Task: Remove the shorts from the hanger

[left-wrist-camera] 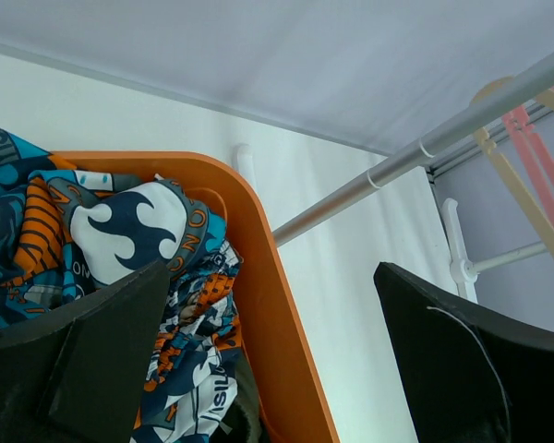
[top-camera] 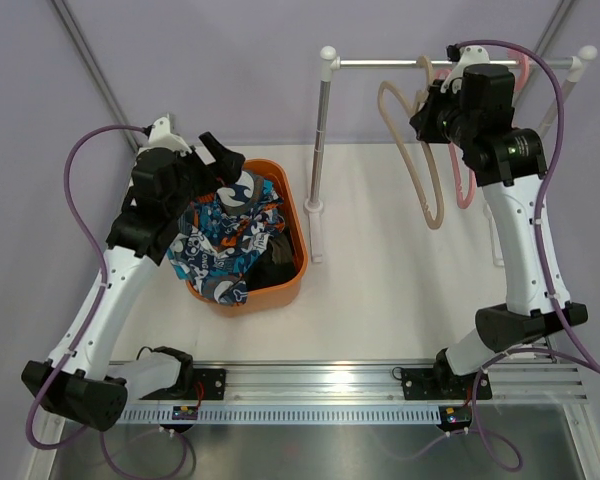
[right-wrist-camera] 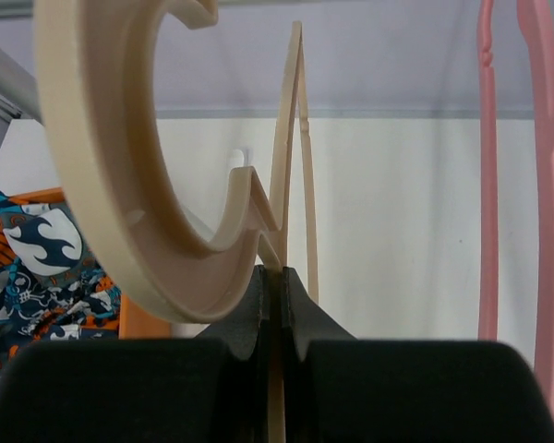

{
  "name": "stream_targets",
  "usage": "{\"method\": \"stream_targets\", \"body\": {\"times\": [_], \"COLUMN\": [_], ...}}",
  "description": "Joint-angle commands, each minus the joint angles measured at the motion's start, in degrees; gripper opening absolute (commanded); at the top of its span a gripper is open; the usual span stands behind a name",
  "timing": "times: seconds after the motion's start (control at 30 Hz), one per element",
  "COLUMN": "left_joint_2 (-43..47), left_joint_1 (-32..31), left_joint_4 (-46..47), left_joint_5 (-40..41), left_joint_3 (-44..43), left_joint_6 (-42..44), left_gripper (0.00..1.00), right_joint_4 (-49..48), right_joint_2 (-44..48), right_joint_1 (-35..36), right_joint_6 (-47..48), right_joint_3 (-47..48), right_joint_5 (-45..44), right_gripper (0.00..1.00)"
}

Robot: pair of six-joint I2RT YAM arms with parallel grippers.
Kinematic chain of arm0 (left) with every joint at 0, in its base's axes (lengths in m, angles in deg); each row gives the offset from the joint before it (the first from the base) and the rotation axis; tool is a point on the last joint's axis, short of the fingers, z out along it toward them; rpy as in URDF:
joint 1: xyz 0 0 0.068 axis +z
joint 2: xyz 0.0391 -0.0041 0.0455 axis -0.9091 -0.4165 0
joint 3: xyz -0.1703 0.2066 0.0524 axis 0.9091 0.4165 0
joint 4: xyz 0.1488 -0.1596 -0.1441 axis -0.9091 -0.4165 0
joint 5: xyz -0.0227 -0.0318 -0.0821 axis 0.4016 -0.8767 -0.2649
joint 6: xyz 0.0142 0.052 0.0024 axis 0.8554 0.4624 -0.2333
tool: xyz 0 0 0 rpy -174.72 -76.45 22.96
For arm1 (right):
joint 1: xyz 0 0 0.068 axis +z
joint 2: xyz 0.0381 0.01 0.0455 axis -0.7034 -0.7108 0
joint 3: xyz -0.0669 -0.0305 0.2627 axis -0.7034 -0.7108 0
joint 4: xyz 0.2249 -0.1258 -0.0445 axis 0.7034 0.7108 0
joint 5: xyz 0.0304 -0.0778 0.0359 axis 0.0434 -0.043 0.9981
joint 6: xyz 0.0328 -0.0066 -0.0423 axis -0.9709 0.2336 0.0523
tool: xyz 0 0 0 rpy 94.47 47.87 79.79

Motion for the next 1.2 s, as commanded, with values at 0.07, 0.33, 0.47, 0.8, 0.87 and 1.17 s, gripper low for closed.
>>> {"method": "stream_targets", "body": {"times": [0.07,0.33,0.47,0.8,0.87,1.17], "left_joint_2": [2.3,3.2,3.7,3.9,4.0,4.2], "left_joint_1": [-0.1,-0.1,-0.1,-0.1,-0.1,-0.1], "left_joint_4": [-0.5,-0.7,-0.7,-0.6,-0.8,-1.0], "left_joint_5": [-2.2,-2.2,-2.2,-2.7,-2.8,-3.2], "left_joint_3": [-2.1,-1.1,-0.7,-0.4,-0.3,-0.3], "left_joint_6": [3.0,4.3,4.5,5.0,5.0,5.2], "left_gripper": [0.99,0.99,0.99,0.99,0.99,0.99], "right_joint_4": [-0.4,1.5,1.1,-2.8,-3.0,-4.7], "right_joint_2": [-5.0,-12.6,-14.1,-14.4,-14.3,-10.4], "right_joint_1": [-0.5,-0.4,-0.5,-0.5,-0.5,-0.5], "right_joint_6": [0.7,-1.9,-3.0,-4.9,-5.4,-5.5], "right_joint_3": [10.3,18.8,18.7,11.9,11.1,6.4], "right_joint_5": [-0.5,-0.9,-1.5,-3.0,-2.8,-3.3], "right_gripper": [0.0,0.0,0.0,0.0,0.04,0.31]}}
